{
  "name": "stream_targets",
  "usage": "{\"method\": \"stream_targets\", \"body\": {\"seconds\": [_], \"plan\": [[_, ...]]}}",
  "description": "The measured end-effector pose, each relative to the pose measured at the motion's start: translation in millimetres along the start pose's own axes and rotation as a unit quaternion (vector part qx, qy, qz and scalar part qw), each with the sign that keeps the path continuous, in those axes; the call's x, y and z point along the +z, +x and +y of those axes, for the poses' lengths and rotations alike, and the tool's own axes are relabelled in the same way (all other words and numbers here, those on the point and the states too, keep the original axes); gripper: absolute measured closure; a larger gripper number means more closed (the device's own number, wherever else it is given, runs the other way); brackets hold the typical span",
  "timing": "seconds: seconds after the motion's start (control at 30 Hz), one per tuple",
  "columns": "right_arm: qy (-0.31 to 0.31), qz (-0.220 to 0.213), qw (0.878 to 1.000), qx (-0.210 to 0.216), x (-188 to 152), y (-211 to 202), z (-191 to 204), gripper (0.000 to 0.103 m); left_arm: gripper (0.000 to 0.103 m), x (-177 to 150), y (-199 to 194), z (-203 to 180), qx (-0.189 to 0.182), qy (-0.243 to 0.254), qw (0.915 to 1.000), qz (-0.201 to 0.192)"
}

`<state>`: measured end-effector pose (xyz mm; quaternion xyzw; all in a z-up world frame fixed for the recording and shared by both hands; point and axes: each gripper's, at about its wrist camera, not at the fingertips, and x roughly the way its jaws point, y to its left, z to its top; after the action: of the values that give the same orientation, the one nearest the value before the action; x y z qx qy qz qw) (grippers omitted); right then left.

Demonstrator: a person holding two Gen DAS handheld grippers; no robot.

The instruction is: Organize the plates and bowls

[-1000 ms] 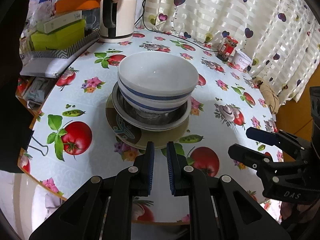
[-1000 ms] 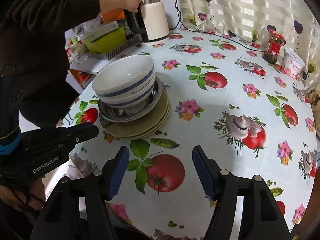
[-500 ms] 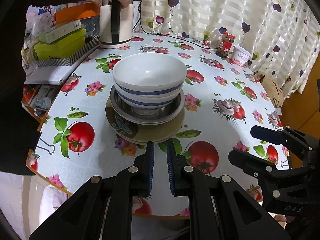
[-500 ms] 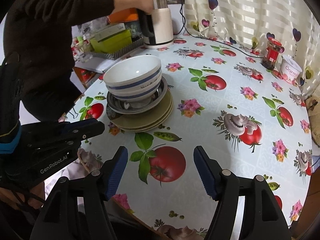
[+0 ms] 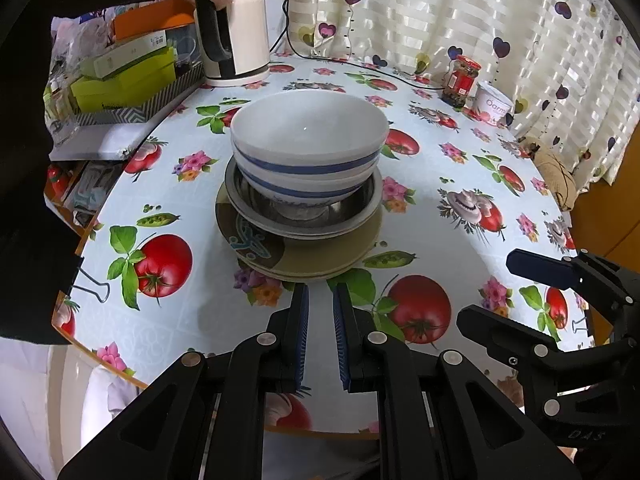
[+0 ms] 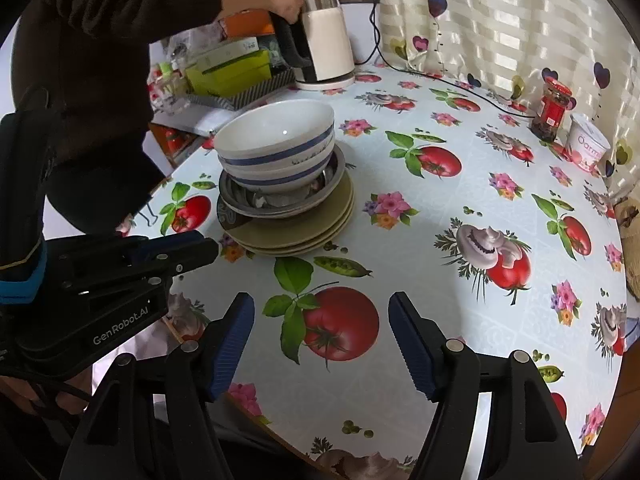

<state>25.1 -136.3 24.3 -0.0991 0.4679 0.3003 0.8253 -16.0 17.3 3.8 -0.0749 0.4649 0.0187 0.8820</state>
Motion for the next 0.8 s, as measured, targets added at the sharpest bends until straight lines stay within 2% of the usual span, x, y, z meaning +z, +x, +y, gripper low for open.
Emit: {"method": "stream_targets", "body": {"seconds": [0.8], "plan": [[-0.031,0.025,0.999,-0.008,11,33,8,0.029,0.09,2,25,12,0.021,-0.007,0.9996,0.016]]}}
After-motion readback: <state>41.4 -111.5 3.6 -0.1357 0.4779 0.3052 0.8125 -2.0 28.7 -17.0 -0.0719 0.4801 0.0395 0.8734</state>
